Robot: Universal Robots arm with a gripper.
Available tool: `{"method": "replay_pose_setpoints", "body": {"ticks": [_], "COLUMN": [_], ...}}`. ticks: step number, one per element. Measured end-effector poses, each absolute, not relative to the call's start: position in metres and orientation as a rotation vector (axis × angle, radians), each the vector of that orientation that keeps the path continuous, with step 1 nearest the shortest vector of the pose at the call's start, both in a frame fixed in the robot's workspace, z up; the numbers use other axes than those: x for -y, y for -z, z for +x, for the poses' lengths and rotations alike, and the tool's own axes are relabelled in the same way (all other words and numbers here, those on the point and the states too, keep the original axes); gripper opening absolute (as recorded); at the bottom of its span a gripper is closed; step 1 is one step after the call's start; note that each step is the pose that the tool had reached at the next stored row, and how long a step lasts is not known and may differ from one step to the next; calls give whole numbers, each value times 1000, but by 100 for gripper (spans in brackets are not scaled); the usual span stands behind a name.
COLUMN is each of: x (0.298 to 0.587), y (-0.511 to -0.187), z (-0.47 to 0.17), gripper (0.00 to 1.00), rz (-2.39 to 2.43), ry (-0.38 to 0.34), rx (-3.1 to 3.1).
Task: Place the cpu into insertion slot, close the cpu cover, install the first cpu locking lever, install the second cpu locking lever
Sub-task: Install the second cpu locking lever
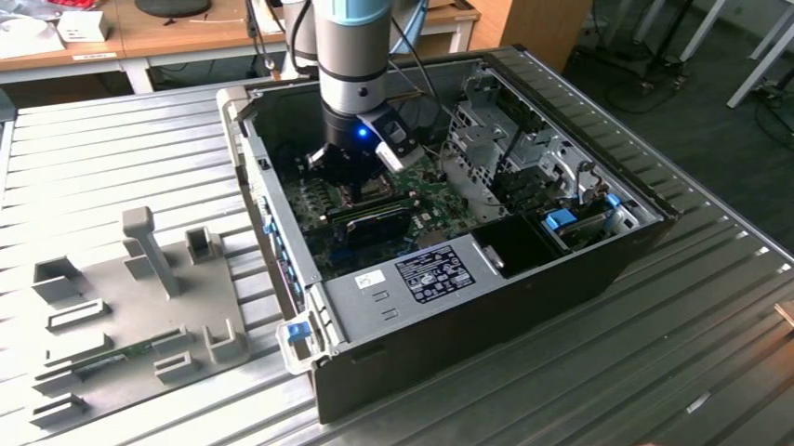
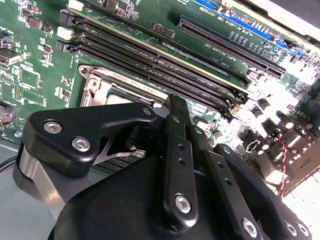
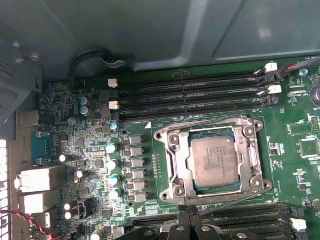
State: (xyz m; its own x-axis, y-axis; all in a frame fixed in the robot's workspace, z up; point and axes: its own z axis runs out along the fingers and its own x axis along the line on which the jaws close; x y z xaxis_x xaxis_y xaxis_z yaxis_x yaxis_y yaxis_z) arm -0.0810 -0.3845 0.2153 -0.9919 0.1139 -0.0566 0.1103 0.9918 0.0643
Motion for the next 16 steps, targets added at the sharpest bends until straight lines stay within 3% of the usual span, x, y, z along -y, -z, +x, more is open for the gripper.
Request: {"method": "replay_pose_setpoints", "body": {"ticks": [16], "x": [384], "y": [-215], "z": [-81], "gripper": [11], "rz": [175], "ry": [-93], "rx": [-3093]}}
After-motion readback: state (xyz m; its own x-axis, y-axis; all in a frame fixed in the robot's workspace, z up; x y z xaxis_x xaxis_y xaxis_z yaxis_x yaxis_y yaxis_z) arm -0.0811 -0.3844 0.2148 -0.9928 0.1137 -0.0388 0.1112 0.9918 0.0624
